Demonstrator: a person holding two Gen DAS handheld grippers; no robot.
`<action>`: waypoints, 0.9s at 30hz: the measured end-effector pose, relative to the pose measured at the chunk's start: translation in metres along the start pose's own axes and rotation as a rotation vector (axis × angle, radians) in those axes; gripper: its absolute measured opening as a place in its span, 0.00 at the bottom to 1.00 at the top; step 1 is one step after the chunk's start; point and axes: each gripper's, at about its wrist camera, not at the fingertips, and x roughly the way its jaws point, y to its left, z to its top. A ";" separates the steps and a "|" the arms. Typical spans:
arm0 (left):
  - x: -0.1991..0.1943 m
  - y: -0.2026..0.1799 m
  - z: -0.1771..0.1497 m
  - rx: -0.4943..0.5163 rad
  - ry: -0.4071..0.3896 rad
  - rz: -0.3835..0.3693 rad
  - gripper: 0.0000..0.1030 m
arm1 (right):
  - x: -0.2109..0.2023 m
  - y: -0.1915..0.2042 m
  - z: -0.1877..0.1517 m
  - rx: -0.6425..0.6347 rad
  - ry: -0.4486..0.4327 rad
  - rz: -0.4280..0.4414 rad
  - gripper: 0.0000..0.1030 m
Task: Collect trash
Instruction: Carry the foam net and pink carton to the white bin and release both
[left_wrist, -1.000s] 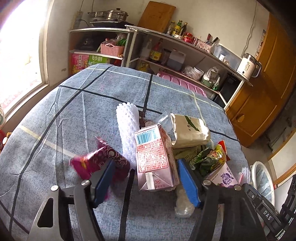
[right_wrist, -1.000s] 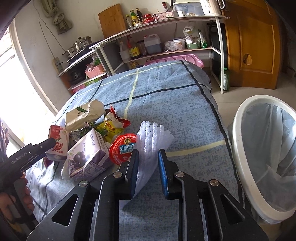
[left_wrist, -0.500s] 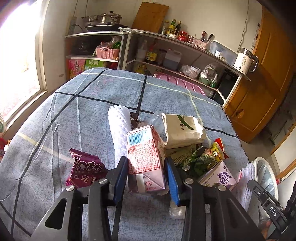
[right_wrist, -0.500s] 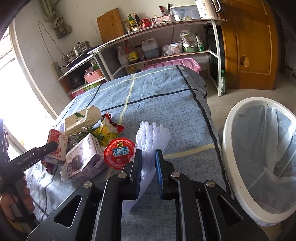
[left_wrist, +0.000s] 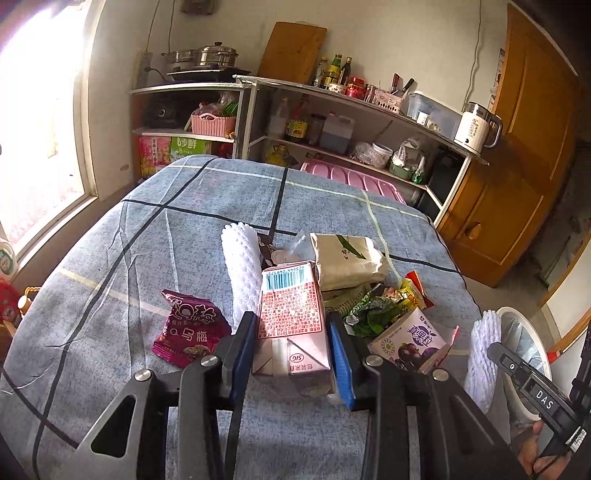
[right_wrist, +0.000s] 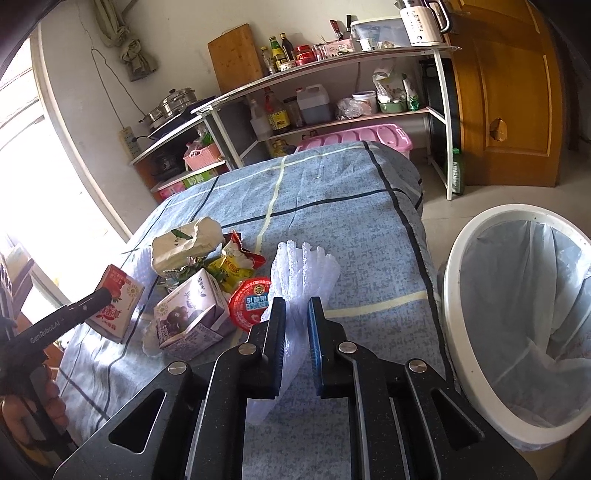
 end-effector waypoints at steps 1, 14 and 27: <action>-0.004 -0.001 -0.001 0.004 -0.004 -0.005 0.37 | -0.002 0.000 0.000 -0.003 -0.004 0.001 0.12; -0.043 -0.041 0.005 0.101 -0.075 -0.076 0.37 | -0.035 -0.006 0.013 0.007 -0.068 0.009 0.12; -0.040 -0.144 0.008 0.231 -0.064 -0.278 0.37 | -0.090 -0.071 0.025 0.059 -0.147 -0.111 0.12</action>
